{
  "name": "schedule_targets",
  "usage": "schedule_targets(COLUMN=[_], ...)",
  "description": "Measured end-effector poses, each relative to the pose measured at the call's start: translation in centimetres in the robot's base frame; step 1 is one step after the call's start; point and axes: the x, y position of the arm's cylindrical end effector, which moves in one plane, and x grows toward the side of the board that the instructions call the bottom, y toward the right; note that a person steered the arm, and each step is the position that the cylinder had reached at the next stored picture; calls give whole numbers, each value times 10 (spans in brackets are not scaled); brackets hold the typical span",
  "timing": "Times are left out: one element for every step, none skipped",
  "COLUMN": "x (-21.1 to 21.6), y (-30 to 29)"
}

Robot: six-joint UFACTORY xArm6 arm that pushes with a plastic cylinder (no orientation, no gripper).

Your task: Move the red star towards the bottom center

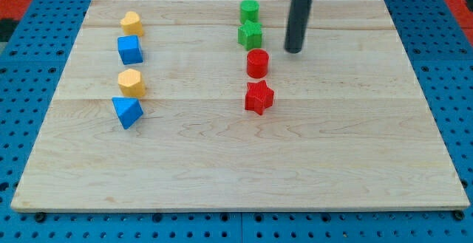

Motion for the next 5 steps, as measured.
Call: schedule_targets(x=[37,64,82,91,121], y=[-32,-67,-48,-8,5])
